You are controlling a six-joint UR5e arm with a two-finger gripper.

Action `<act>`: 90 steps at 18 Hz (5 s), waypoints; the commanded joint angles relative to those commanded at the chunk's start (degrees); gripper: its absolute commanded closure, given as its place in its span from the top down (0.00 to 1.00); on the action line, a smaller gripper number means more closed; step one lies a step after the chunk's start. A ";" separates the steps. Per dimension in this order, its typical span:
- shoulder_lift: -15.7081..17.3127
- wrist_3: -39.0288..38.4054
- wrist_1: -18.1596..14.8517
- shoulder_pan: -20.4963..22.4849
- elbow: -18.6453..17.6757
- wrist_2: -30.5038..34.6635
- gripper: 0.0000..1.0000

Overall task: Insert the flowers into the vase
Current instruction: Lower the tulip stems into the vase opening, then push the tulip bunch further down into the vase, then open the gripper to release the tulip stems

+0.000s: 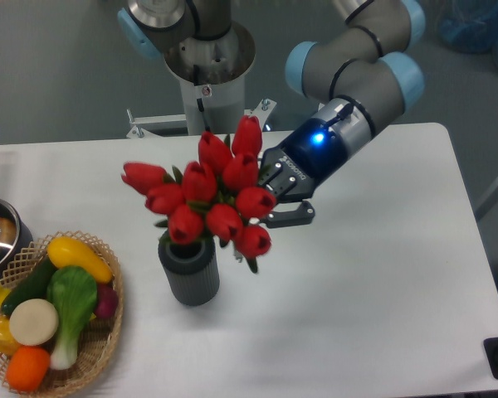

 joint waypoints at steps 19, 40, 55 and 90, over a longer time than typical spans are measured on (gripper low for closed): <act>2.73 10.64 0.09 -1.41 -11.09 -0.46 0.03; -0.96 15.83 0.00 -1.67 -13.20 1.12 0.03; -4.39 19.78 0.09 -1.85 -13.90 3.32 0.03; -7.64 23.92 0.18 -2.20 -14.69 4.64 0.36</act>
